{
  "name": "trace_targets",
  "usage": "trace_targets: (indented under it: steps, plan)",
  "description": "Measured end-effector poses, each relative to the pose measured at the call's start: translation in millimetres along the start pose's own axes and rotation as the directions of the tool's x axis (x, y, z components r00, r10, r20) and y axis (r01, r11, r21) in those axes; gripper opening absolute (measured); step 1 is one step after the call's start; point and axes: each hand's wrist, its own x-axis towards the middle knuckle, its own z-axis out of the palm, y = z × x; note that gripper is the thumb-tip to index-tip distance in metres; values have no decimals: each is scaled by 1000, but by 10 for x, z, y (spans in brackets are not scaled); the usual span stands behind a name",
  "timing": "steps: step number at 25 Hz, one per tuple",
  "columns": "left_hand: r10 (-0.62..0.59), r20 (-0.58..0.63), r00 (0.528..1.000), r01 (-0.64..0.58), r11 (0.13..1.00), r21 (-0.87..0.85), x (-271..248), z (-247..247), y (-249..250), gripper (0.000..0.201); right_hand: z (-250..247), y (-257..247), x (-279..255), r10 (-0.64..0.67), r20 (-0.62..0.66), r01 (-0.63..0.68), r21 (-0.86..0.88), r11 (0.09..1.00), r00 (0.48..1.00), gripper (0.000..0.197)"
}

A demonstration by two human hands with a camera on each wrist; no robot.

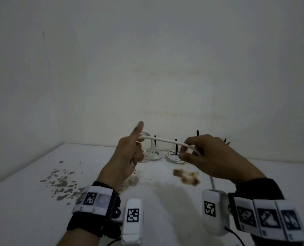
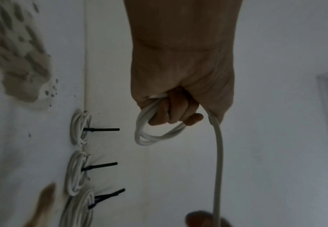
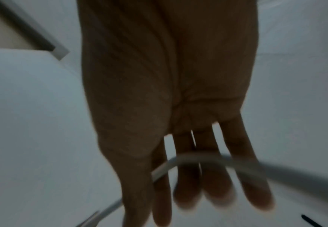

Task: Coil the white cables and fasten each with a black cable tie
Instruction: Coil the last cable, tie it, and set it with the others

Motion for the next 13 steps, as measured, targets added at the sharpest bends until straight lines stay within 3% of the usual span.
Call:
trace_targets:
  steps: [3,5,7,10,13]
  plan:
    - [-65,-73,995,48,976,-213,81,-184,47,54,-52,159,-50,86,153,-76,-70,995,985,27]
    - [-89,-64,994,70,963,-259,96,-215,52,58,-16,129,-48,99,137,-95,-37,995,986,35]
    - [-96,-42,994,81,957,-279,93,-194,29,59,44,10,-19,53,33,-58,191,980,998,35]
    - [-94,-40,995,83,972,-219,99,-179,-8,61,64,-181,29,109,-202,46,638,769,973,26]
    - [-84,-33,996,81,993,-91,100,-163,-56,64,50,-281,46,222,-221,69,838,541,950,23]
